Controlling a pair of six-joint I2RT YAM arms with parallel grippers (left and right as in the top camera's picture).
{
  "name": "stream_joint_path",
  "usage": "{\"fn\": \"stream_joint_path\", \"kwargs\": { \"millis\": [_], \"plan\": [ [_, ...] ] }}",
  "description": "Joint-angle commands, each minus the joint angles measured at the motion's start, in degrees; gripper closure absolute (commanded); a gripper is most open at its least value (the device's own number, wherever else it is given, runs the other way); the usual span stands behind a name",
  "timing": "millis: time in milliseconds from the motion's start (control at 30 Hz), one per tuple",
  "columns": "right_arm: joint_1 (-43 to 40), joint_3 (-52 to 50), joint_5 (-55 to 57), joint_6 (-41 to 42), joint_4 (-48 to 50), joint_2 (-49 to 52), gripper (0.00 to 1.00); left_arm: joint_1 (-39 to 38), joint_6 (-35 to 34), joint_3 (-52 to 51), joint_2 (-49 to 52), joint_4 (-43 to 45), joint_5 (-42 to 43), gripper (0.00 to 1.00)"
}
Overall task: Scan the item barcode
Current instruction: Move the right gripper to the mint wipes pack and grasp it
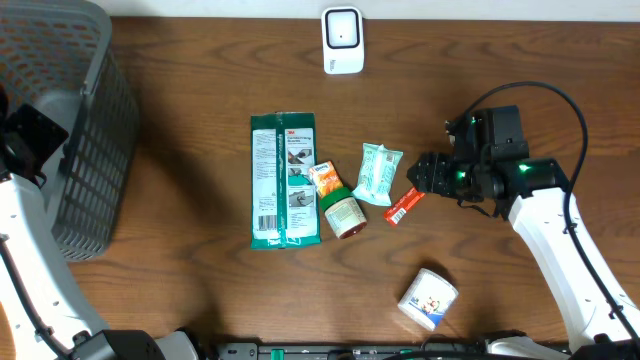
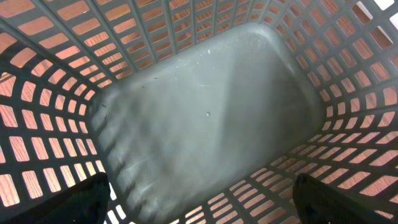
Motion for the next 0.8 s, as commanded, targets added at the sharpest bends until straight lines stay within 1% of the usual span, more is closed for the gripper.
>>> {"fn": "stream_joint_path", "kwargs": {
  "millis": [0,100,233,467,633,767],
  "plan": [
    [-0.2,-0.04,0.57,-1.09,0.7,0.11,0.3,0.17,0.74,0.76,0.46,-0.04,-0.33,0.07],
    [-0.17,-0.04,-0.28,-1.07,1.97,0.24,0.3,0.17,0.74,0.76,0.48,-0.07,-0.33,0.07],
    [0.17,-0.04,-4.85,-1.07,3.98,1.99,0.33,0.17,0.76,0.76,0.48,-0.04,-0.33,0.07],
    [3.3,-0.07,-4.55,-1.05,8.33,8.55,0.32,0.17,0.76,0.76,0.48,-0.07,-0.33,0.07],
    [3.72,-0.04,-4.63,-0.39,12.59,13.18,0.3,0.17,0.74,0.76,0.46,-0.07,-0.33,0.07],
    [3.8,-0.07,-4.59,-0.39,13.42,16.15,0.3,0.17,0.74,0.76,0.46,-0.07,-0.33,0.07]
  ]
}}
